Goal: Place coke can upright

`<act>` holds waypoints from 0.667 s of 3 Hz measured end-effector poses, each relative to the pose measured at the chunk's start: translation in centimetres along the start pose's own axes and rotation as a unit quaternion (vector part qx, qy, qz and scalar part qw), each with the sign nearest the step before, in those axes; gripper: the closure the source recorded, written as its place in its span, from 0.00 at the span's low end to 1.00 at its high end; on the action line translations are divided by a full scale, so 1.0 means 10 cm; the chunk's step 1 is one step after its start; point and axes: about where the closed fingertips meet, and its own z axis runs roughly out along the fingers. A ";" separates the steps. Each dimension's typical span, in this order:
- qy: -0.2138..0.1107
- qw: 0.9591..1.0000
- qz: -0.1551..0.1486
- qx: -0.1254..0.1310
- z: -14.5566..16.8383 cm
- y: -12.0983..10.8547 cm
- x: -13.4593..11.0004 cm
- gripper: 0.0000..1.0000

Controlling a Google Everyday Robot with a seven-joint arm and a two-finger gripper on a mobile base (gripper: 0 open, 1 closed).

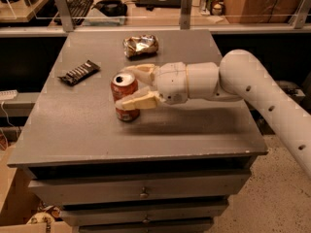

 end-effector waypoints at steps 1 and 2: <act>0.010 1.000 -0.001 -0.001 -0.08 -0.03 0.02 0.00; 0.010 1.000 -0.001 -0.001 -0.08 -0.03 0.02 0.00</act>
Offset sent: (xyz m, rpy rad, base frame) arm 0.0023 -0.0062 0.0001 -0.0153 -0.0007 -0.0021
